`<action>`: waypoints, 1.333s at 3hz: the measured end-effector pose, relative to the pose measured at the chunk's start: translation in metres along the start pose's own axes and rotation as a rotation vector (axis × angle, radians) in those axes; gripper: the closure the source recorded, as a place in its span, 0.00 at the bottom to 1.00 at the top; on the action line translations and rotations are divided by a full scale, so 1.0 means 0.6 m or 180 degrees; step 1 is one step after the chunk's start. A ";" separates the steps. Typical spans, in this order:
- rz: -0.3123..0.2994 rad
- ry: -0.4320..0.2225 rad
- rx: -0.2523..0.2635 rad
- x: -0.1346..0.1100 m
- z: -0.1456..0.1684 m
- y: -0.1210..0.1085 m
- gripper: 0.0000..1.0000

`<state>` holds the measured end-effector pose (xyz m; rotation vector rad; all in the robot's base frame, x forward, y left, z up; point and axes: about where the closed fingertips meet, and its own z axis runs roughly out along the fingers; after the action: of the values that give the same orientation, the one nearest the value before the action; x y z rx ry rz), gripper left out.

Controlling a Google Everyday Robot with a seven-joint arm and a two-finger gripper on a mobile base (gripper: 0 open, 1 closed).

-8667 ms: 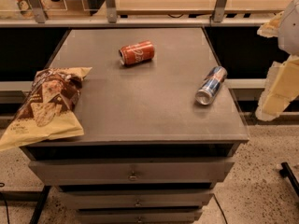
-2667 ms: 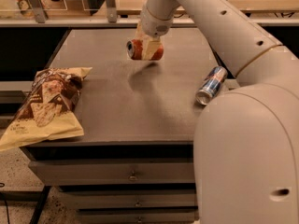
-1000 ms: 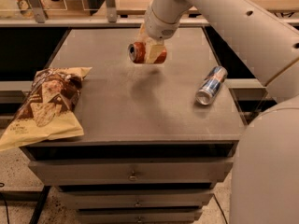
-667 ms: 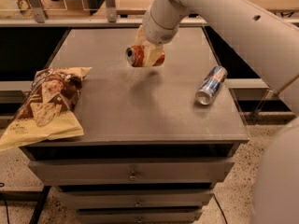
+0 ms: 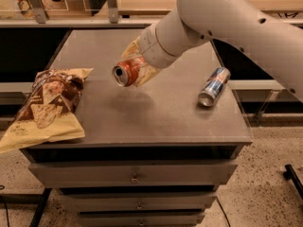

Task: Move coke can near brown chip bag

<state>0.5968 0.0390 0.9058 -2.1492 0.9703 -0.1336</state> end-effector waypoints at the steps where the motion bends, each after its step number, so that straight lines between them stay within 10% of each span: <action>1: -0.0161 -0.0113 0.0130 -0.021 -0.021 0.013 1.00; 2: -0.0279 -0.0109 0.0190 -0.025 -0.013 0.018 1.00; 4: -0.1128 -0.0080 0.0566 -0.077 0.026 0.019 1.00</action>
Offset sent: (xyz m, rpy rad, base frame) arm -0.0204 0.0090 -0.0047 0.0454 -0.1363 0.0993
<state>0.5634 0.0749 0.8959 -2.1315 0.5335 -0.3504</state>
